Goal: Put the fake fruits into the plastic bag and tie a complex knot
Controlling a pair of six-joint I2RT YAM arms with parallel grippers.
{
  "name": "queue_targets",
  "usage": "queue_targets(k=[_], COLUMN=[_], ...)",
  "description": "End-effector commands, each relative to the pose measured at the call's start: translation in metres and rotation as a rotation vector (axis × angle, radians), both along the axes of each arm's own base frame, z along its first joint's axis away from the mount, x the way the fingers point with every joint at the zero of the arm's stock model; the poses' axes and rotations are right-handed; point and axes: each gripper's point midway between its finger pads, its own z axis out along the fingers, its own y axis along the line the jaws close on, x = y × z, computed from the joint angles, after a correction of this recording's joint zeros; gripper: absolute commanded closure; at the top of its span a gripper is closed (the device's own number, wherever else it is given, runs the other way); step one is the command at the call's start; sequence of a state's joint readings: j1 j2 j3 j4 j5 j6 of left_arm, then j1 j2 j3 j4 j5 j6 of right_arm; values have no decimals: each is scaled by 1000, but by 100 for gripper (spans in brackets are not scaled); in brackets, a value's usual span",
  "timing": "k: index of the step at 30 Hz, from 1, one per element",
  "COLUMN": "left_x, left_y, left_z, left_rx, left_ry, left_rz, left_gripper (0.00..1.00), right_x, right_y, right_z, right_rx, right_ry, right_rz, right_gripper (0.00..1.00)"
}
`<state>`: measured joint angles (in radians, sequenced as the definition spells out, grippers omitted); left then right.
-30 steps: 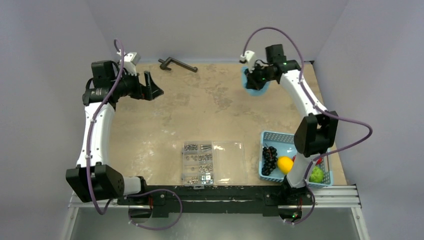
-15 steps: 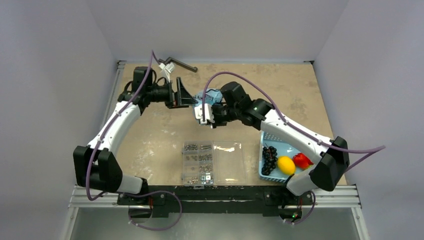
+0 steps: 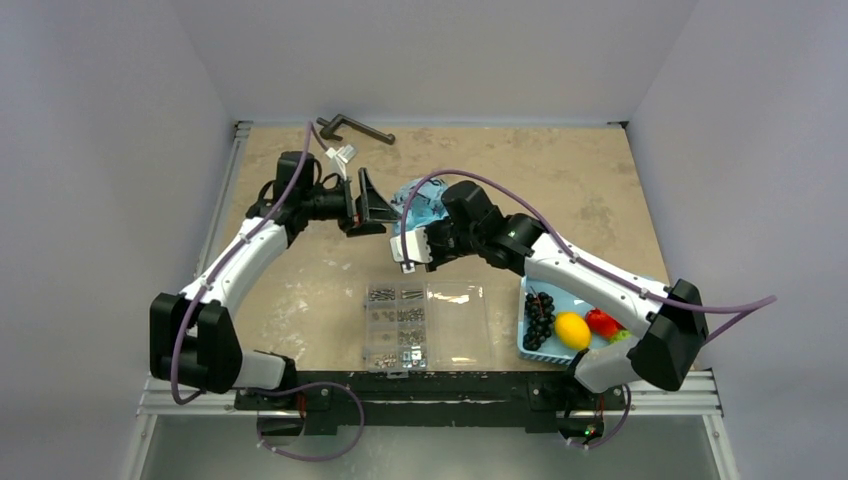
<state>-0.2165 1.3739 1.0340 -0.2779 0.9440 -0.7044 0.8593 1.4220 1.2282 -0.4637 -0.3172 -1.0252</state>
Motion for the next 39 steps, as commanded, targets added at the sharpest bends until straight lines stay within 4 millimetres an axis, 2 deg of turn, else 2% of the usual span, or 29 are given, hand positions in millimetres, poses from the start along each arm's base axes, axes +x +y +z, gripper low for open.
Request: queue_targets(k=[1,6,8,11,13,14,15,17,18,19,20,23,24,26,28,31,33,36,39], left_x=[1,12,9,-1,-4,-5,-4,-2,1,5,10,24,25,23,21,20,18,12,5], left_y=[0,3,0,-5,-7,-7,-6,1,6,12,21,46,51,55,53,51,49,42,35], left_z=[26,32,27,3,-5,-8,-8,-6,-2,2,7,25,28,32,32,33,33,37,40], left_rx=[-32,-120,-120,-17,21,29,29,16,1,-14,-31,-74,-76,-78,-98,-136,-141,-143,-147], left_ry=[-94,-36,-12,8,20,31,34,36,30,14,-13,-102,-123,-151,-155,-154,-159,-184,-199], left_rz=[39,114,109,89,89,91,93,100,107,116,135,190,197,194,188,198,193,156,119], left_gripper=[0,0,0,0,0,4,13,38,59,85,100,100,100,100,100,100,100,100,100], right_x=[0,-3,-3,0,4,7,10,11,8,8,9,12,19,23,24,17,17,20,37], right_y=[-4,-5,-5,2,4,6,5,0,-2,-7,-14,-41,-56,-73,-82,-77,-68,-49,-38], right_z=[8,-7,-8,2,8,17,21,29,29,30,29,24,23,21,28,47,63,76,72], right_rx=[-41,-112,-117,-78,-52,-16,10,62,86,106,112,122,129,137,163,268,359,450,496], right_ry=[-84,-80,-73,-110,-144,-178,-209,-266,-267,-265,-265,-191,-149,-55,33,220,332,510,647], right_rz=[38,56,53,45,31,18,4,-20,-26,-56,-87,-170,-219,-275,-333,-411,-459,-525,-597], right_gripper=[100,100,100,100,100,100,100,100,100,97,95,84,74,67,41,22,13,8,6])
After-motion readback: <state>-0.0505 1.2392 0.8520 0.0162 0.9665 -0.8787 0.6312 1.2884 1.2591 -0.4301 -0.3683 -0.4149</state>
